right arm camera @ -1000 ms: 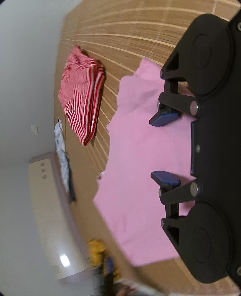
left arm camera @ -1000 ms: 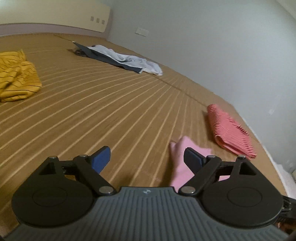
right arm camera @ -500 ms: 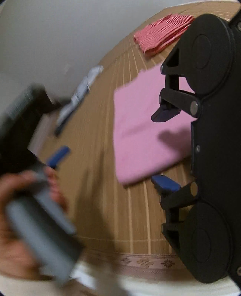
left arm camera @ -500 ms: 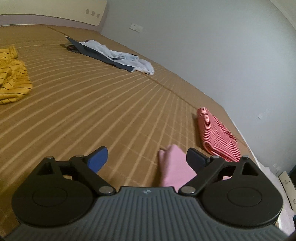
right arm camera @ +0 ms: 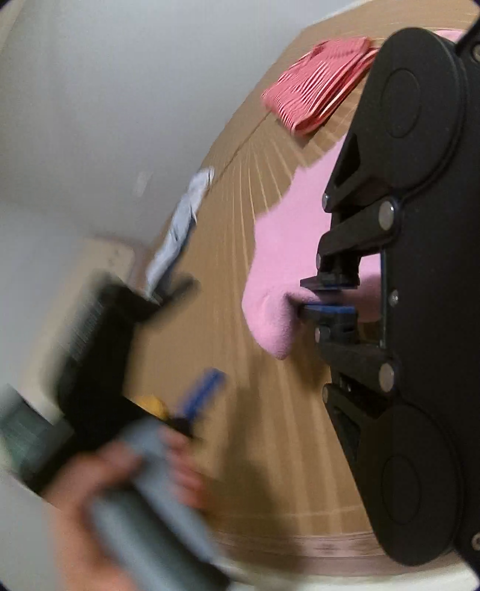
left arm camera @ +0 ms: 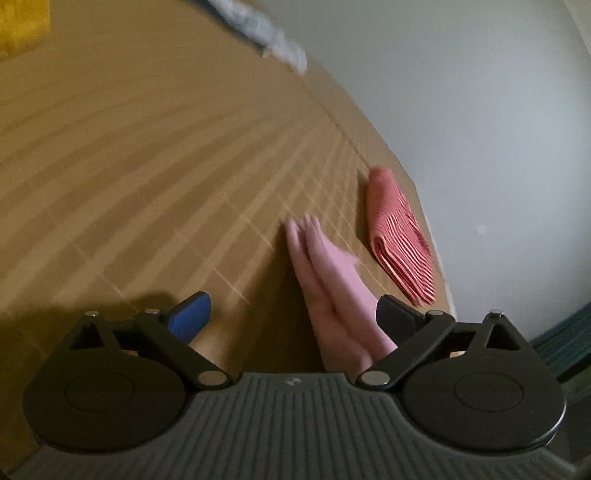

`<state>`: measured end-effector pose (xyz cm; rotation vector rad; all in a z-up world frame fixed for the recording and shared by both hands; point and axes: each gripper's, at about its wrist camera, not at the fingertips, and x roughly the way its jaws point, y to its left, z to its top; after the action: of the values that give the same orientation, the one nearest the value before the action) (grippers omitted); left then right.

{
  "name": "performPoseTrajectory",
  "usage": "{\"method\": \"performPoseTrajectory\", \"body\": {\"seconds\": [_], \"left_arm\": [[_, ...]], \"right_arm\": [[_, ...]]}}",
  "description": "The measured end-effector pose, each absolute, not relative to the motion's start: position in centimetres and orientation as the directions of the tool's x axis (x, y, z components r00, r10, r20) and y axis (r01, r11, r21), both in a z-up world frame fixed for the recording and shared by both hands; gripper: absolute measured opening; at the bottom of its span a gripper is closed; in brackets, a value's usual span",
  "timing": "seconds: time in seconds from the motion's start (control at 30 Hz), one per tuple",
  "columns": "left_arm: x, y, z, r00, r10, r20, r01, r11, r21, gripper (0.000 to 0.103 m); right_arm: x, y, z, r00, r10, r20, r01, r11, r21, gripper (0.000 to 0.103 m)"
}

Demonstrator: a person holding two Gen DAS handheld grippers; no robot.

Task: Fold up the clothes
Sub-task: 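Grasp the shirt side with both grippers and fold it over lengthwise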

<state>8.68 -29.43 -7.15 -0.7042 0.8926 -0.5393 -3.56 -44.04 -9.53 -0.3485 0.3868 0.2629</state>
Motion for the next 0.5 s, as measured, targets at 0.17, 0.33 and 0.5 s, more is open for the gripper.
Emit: {"method": "performPoseTrajectory", "body": {"seconds": [0.17,0.33,0.5], "left_arm": [[8.7,-31.0,-9.4,0.440,-0.769,-0.463,0.054,0.538,-0.841,0.099],[8.5,-32.2,-9.9,0.448,-0.780,-0.436,0.054,0.510,-0.858,0.099],[7.9,-33.4,-10.4,0.452,-0.787,-0.420,0.102,0.514,-0.852,0.088]], "right_arm": [[-3.3,-47.4,-8.2,0.879,0.259,-0.401,-0.324,0.940,-0.103,0.008],[-3.3,-47.8,-8.4,0.867,0.287,-0.408,-0.351,0.932,-0.090,0.008],[-4.0,-46.8,-9.0,0.857,0.306,-0.415,-0.381,0.918,-0.109,0.009]]}}
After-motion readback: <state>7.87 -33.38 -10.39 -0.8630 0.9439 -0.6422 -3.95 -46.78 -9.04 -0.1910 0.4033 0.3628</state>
